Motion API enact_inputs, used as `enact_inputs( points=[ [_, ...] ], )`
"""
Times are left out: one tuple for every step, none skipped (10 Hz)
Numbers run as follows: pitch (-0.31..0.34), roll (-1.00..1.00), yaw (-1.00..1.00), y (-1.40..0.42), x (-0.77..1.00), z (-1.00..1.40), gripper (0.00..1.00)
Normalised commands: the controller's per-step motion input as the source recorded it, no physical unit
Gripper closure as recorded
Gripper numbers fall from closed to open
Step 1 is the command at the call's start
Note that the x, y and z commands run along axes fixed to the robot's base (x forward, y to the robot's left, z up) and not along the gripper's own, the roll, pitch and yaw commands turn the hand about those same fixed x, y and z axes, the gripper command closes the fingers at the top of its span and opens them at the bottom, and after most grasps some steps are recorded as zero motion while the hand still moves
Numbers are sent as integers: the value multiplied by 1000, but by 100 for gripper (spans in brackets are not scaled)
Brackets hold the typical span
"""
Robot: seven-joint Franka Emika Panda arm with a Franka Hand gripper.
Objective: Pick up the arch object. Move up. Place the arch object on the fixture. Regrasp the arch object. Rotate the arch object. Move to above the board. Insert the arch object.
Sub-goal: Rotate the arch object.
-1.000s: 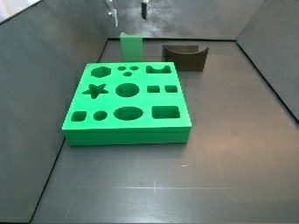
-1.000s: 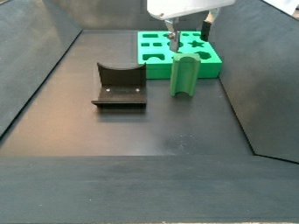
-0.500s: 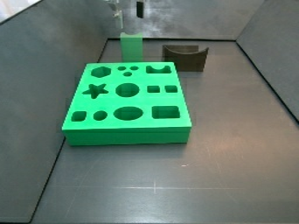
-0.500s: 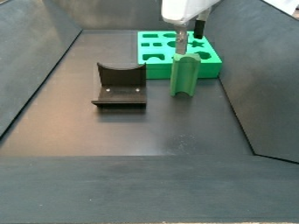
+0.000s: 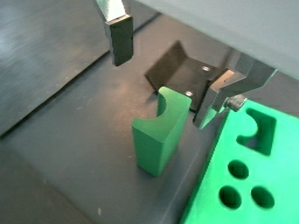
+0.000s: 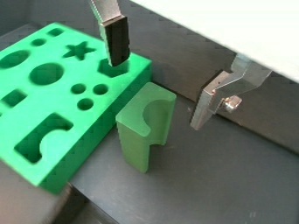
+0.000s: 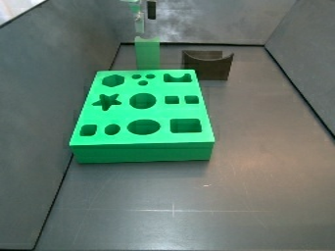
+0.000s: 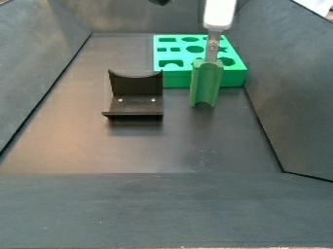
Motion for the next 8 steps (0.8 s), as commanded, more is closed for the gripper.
enact_inputs(
  points=[
    [7,1,1000,0,20,-16,0],
    [8,1,1000,0,20,-16,0],
    [8,1,1000,-1,20,-16,0],
    [9,1,1000,0,20,-16,0],
    [9,1,1000,-1,20,-16,0],
    [9,1,1000,-1,20,-16,0],
    [10,1,1000,-1,20,-16,0],
    [10,2,1000,-1,20,-16,0]
  ],
)
